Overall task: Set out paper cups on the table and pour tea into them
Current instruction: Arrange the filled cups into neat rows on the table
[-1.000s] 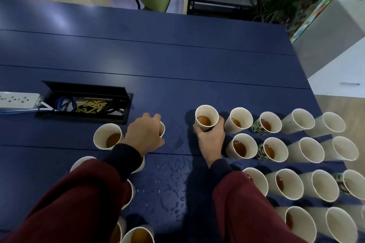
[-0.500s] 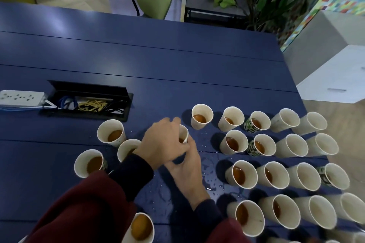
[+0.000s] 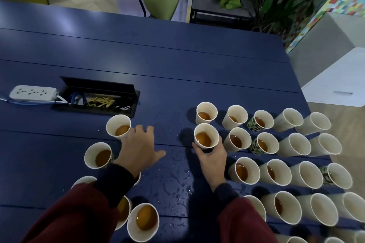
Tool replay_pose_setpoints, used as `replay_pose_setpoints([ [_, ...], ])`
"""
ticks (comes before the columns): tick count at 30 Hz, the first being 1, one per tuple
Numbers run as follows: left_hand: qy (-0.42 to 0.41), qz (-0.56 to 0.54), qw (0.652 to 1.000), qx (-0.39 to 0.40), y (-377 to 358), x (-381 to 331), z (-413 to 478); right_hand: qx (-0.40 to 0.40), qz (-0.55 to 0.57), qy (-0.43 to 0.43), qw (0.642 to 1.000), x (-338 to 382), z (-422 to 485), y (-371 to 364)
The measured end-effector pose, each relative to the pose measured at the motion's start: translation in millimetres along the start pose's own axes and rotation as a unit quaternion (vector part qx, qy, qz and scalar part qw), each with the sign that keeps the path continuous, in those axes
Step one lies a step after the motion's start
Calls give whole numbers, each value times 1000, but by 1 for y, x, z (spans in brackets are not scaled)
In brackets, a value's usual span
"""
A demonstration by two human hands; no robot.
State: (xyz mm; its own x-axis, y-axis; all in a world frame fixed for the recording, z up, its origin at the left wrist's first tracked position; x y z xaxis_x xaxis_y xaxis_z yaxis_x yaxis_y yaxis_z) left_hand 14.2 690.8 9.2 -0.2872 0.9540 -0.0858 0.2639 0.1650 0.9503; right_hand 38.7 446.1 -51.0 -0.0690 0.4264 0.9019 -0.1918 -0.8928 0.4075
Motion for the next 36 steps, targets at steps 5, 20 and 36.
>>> replay_pose_setpoints([
  [5,33,-57,998,4,-7,12,-4,3,-24,-47,999,-30,-9,-2],
  [20,42,-38,998,23,-9,19,-3,30,-43,-62,997,-39,1,-12],
  [36,-46,-102,994,-15,25,-25,-30,50,4,-3,999,13,-67,5],
])
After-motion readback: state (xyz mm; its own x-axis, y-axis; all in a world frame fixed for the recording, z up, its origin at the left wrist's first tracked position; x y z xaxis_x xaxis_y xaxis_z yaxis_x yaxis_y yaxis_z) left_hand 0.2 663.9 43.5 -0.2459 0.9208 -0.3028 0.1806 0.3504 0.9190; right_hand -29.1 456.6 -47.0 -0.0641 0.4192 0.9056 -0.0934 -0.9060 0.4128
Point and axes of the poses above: each hand's wrist, its own z-axis towards the middle knuckle, its own y-axis out of the back of the hand, x = y × z, the point moved 9 cm from there along z, towards the middle knuckle, and after that the axes turned 7 degrees about y, right-handed, at the moved point
